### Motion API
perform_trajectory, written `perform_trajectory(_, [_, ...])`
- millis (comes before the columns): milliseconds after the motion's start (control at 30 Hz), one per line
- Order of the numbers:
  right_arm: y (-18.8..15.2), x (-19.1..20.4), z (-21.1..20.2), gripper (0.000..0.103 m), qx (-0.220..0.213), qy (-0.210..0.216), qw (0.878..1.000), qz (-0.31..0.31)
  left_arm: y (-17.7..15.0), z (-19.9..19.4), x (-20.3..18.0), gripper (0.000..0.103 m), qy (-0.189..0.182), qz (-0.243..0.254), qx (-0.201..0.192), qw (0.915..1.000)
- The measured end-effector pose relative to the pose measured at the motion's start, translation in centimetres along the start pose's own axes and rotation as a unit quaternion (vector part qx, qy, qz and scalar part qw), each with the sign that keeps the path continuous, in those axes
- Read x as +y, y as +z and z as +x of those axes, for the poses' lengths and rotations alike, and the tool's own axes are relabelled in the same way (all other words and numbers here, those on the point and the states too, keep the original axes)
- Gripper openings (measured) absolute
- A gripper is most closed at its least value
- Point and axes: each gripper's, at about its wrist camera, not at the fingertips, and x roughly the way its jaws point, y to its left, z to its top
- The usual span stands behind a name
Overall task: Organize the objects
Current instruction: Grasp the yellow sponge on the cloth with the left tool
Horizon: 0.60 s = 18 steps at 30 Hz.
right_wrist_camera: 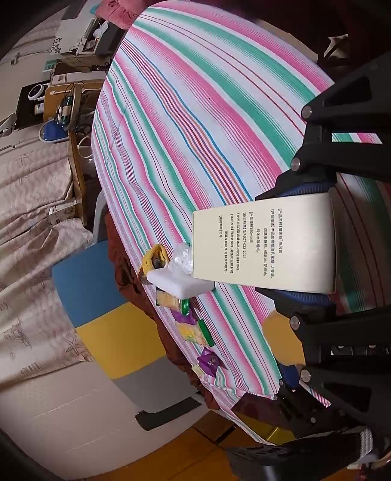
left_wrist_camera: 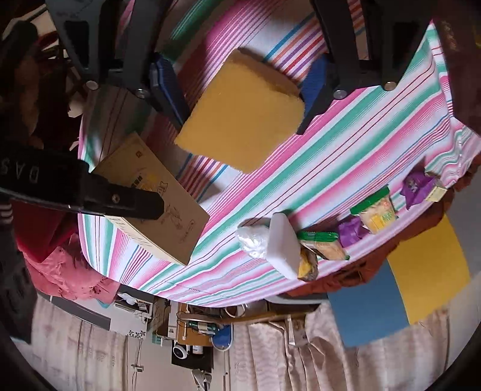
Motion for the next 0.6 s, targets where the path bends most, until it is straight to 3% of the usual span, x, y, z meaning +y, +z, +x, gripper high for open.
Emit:
perform_trajectory(367, [-0.6, 1.9, -0.2, 0.050, 0.011, 0.007, 1.000, -0.009, -2.0, -4.1, 2.9, 0.060, 0.000, -0.102, -0.032, 0.9942])
perform_trajectory(600, [-1.0, 5.0, -0.1, 0.050, 0.021, 0.030, 0.999, -0.031, -3.3, -8.6, 5.9, 0.060, 0.017, -0.164, -0.064, 0.9843])
